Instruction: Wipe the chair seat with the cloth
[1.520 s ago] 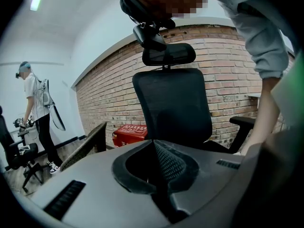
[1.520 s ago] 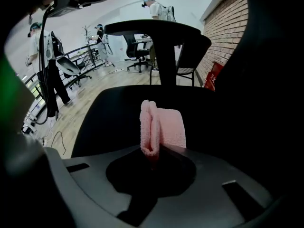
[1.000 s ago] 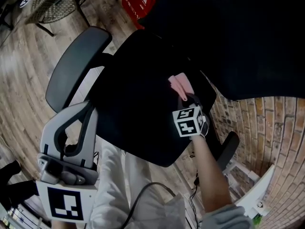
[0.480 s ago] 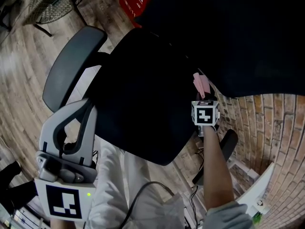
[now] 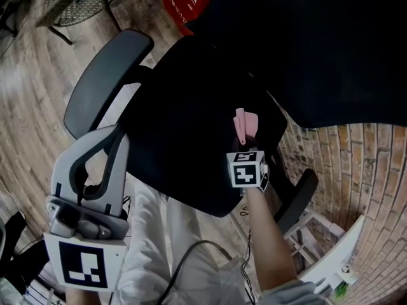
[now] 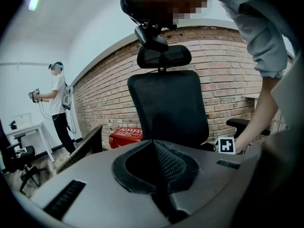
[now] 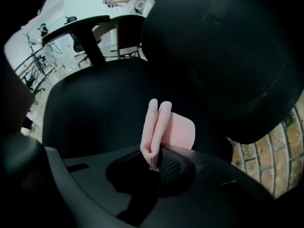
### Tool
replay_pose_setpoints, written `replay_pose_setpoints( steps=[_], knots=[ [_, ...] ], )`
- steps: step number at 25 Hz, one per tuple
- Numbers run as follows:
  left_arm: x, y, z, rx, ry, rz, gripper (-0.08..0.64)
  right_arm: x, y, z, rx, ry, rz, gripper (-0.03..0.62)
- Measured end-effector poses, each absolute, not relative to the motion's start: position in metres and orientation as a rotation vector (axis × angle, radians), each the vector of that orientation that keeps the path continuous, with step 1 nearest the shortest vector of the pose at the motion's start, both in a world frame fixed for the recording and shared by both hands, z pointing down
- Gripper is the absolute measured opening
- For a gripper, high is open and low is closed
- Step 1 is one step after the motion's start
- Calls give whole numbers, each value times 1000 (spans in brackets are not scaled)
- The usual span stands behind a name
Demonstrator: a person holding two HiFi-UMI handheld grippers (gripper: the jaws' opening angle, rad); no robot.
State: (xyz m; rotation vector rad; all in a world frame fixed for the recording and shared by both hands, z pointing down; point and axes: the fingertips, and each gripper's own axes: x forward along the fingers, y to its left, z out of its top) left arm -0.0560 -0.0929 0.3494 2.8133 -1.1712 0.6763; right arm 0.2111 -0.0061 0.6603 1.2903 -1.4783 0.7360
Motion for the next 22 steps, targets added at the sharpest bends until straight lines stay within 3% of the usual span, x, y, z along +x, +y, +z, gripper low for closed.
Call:
replay_pose_setpoints(
  steps=[17, 22],
  knots=[
    [-102, -81, 341, 2787, -1264, 668, 18, -62, 55, 642, 829, -1896, 686, 54],
    [-110, -78, 341, 2782, -1280, 658, 18, -112, 86, 639, 641, -1971, 621, 54]
  ],
)
